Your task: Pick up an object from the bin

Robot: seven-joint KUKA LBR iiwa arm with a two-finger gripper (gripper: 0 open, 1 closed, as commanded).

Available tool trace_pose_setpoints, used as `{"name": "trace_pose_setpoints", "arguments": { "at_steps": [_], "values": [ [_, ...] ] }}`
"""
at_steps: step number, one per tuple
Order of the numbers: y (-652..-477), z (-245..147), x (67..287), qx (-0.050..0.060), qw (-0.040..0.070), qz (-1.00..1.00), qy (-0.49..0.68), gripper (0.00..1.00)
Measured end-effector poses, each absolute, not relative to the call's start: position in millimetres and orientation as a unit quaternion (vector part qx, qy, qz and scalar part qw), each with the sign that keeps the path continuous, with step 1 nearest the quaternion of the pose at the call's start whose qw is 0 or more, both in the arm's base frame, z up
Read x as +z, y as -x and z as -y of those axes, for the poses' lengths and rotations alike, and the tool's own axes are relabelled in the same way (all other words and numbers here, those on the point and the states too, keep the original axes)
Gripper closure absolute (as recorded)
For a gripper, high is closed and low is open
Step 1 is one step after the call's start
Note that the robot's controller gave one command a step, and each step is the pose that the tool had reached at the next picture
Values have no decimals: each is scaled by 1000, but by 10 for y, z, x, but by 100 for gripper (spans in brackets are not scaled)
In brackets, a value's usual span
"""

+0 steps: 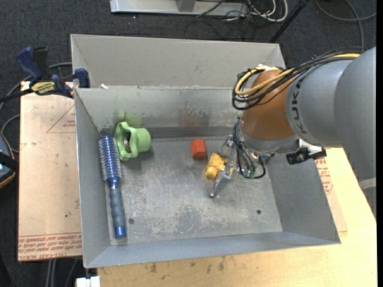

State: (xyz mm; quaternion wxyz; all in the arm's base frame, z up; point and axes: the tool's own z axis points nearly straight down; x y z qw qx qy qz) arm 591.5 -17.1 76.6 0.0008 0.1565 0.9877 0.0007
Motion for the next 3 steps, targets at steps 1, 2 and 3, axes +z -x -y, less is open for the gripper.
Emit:
{"name": "trace_pose_setpoints", "arguments": {
  "at_steps": [1,2,3],
  "values": [
    [-5934,166,792,1,4,-988,-156,100],
    [-5950,163,1224,1,3,-988,-156,100],
    [-5961,161,1422,1,2,-988,-155,100]
  ]
}}
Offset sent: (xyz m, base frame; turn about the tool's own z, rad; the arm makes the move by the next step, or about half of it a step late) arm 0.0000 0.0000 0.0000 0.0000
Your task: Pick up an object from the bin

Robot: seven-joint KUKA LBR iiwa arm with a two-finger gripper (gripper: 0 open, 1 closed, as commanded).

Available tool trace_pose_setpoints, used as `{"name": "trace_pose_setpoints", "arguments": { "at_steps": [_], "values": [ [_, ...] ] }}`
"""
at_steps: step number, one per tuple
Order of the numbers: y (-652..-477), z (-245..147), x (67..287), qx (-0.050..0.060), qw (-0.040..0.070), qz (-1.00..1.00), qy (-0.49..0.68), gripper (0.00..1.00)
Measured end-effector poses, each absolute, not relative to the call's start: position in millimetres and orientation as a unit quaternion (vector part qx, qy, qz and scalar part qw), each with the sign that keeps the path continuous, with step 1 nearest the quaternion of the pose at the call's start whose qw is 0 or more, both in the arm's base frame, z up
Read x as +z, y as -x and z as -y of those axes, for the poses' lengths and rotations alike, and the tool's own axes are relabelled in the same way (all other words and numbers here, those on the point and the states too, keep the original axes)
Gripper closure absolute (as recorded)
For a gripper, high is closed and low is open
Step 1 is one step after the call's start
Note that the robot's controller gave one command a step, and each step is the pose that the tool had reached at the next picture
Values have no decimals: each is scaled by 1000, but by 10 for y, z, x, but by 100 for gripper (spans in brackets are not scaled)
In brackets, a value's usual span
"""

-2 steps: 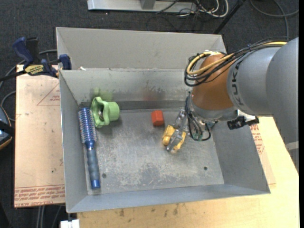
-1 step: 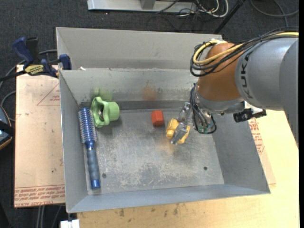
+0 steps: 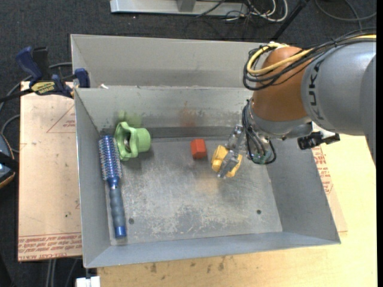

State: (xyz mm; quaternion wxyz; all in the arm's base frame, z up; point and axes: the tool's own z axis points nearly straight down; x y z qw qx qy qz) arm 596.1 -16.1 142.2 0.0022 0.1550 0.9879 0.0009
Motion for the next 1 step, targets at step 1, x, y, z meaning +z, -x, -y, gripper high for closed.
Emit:
{"name": "trace_pose_setpoints", "arguments": {
  "at_steps": [1],
  "values": [
    [-5970,158,1631,1,2,-988,-154,100]
  ]
}}
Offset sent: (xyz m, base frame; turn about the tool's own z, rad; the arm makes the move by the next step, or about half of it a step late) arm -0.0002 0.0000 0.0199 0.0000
